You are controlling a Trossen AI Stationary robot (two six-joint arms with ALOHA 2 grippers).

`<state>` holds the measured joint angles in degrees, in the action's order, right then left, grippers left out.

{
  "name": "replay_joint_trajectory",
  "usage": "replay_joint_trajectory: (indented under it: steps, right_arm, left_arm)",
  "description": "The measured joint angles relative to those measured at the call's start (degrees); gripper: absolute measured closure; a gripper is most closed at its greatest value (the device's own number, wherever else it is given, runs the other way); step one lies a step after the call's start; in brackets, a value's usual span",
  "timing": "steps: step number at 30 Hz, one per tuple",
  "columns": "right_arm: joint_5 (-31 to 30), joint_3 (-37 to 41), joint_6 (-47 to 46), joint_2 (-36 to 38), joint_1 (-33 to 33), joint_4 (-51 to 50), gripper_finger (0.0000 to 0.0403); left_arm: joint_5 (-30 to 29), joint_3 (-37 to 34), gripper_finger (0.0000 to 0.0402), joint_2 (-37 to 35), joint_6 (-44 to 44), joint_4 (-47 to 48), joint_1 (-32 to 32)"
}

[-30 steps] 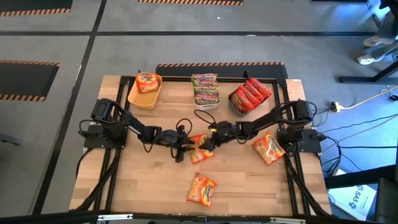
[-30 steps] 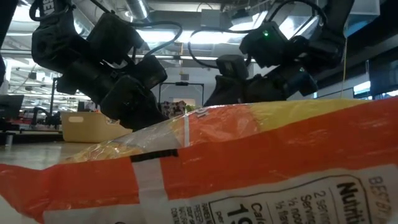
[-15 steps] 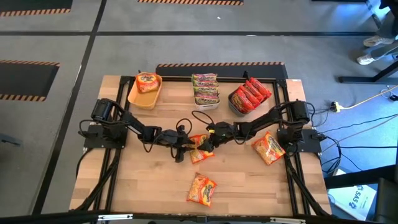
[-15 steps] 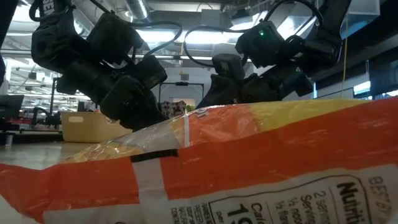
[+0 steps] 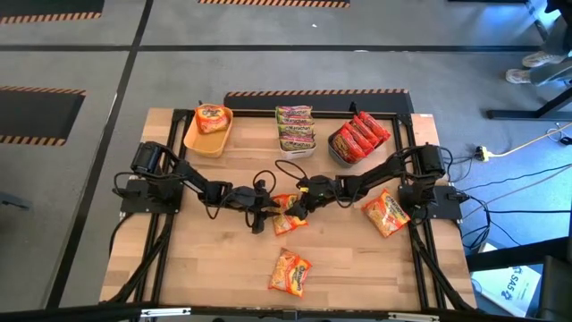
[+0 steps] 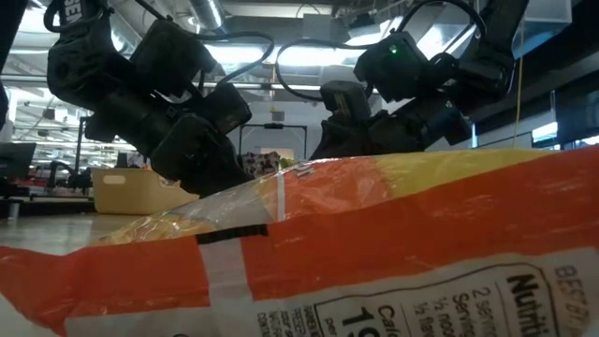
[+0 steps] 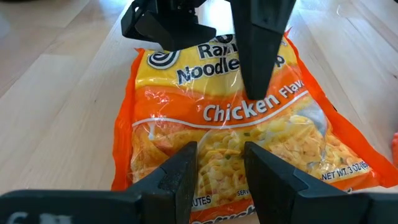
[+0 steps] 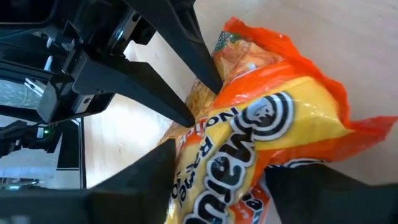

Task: Sort Maruchan noodles
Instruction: Put the orange noodle pack into the yellow bin

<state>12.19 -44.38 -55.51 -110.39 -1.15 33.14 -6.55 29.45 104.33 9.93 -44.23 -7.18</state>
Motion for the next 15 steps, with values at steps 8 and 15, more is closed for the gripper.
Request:
replay_joint_trajectory:
  steps: [8, 15]
  right_arm:
    - [-0.61, 0.04, 0.60, -0.02, 0.00, -0.10, 0.0263]
    - [-0.73, 0.09, 1.82, -0.02, 0.00, -0.10, 0.0321]
  left_arm:
    - [0.00, -0.02, 0.0273, 0.00, 0.00, 0.00, 0.00]
    - [-0.02, -0.02, 0.0273, 0.02, -1.09, -0.03, 0.01]
